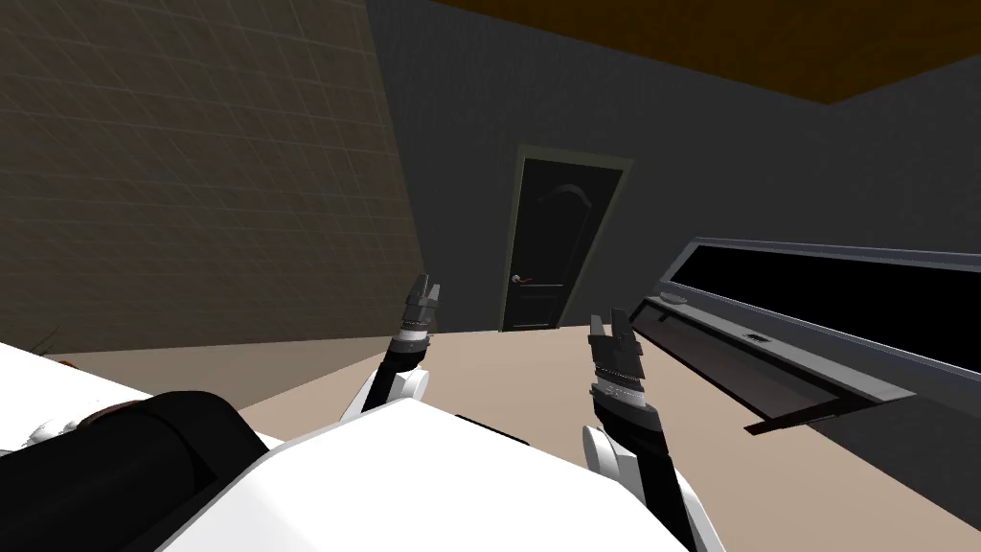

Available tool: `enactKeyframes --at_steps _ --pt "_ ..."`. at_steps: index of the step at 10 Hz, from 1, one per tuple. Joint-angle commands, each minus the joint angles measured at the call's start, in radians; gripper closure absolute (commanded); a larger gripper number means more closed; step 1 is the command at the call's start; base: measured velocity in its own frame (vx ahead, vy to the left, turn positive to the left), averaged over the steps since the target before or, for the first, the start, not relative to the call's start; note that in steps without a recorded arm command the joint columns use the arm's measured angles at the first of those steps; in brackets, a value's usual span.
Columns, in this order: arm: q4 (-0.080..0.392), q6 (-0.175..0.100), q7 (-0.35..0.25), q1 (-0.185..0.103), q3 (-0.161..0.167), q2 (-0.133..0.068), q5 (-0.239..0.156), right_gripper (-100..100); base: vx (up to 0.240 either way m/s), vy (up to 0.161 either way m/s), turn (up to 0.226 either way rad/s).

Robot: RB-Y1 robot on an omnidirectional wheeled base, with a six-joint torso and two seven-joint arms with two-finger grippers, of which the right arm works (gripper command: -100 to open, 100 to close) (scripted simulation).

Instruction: Pull the door open

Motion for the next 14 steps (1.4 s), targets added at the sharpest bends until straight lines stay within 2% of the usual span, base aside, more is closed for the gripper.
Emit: enactKeyframes --at_steps 1,4,8,12,13,14 --pt "0.04 -0.006 -0.003 -0.015 -0.006 -0.01 -0.007 -100 0.043 -0.002 0.098" --pt "0.088 -0.013 -0.006 -0.034 -0.012 -0.021 -0.015 -100 0.068 -0.009 0.08" --pt "0.183 -0.027 -0.012 -0.07 -0.026 -0.041 -0.03 -100 0.061 -0.014 0.091" --pt "0.303 -0.044 -0.02 -0.115 -0.043 -0.066 -0.05 -100 0.081 -0.015 0.116" --pt "0.303 -0.044 -0.02 -0.115 -0.043 -0.066 -0.05 -100 0.056 -0.02 0.047" --pt "0.337 -0.049 -0.023 -0.128 -0.047 -0.073 -0.055 -100 0.049 -0.012 0.105"
